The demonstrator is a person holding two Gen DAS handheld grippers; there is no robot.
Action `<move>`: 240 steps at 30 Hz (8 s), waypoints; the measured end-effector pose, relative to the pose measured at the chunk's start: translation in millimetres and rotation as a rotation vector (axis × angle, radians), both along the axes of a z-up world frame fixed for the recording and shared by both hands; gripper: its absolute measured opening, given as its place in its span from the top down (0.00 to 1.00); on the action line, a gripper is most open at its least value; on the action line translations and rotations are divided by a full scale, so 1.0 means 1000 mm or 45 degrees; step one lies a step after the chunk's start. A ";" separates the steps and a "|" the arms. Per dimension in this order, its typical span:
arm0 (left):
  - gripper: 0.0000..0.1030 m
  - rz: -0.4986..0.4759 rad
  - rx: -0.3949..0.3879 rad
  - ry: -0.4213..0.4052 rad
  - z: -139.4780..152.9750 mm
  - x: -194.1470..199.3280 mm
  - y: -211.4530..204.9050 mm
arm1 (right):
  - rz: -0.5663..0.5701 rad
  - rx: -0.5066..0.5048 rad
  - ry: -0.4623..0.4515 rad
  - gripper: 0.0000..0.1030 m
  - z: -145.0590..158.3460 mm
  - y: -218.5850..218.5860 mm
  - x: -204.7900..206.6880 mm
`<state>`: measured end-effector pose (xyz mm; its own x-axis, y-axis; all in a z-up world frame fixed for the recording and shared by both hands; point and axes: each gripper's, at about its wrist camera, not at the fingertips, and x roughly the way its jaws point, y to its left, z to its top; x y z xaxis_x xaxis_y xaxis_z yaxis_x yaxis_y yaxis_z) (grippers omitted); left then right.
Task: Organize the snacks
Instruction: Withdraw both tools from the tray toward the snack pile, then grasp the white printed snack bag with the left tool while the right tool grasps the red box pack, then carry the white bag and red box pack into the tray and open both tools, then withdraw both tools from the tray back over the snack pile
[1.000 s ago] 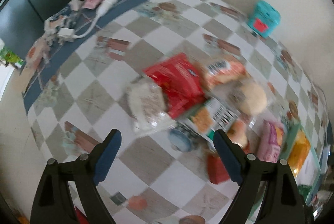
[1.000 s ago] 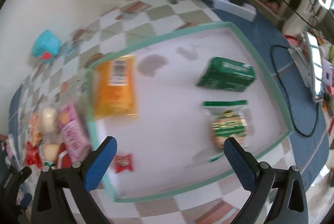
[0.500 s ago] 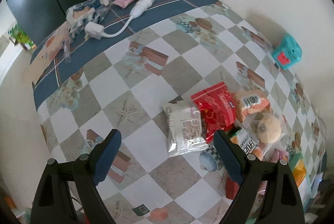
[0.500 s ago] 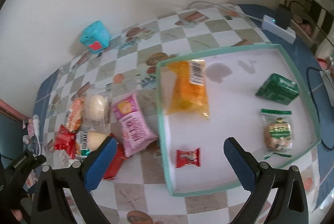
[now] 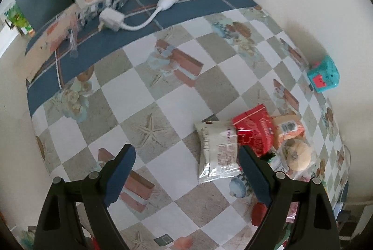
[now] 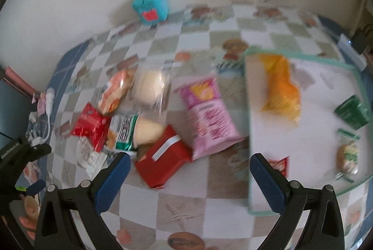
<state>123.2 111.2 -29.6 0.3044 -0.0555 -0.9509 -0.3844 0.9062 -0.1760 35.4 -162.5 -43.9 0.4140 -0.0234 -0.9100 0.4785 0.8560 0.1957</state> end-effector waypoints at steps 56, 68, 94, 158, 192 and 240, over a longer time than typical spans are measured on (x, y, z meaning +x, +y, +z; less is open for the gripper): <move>0.47 -0.245 0.221 0.207 -0.081 0.052 -0.075 | 0.138 -0.190 0.249 0.28 -0.068 0.054 0.040; 0.49 -0.258 0.223 0.205 -0.074 0.042 -0.071 | 0.192 -0.206 0.178 0.47 -0.073 0.056 0.030; 0.50 -0.234 0.102 -0.001 -0.009 0.019 -0.059 | 0.100 -0.028 -0.019 0.60 0.006 0.012 -0.015; 0.44 -1.268 0.050 -0.140 -0.008 -0.118 -0.352 | -0.751 0.084 -0.027 0.59 0.011 -0.199 -0.134; 0.13 -0.801 0.164 -0.095 0.002 -0.050 -0.277 | -0.630 -0.008 0.037 0.02 0.002 -0.181 -0.110; 0.13 -0.223 0.014 -0.073 0.004 0.031 -0.032 | -0.091 -0.259 -0.209 0.00 0.041 -0.052 -0.004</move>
<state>154.5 79.6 -26.0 0.3445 -0.1025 -0.9332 -0.2100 0.9604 -0.1830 31.4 -214.4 -2.5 0.5462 -0.2332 -0.8045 0.5154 0.8507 0.1033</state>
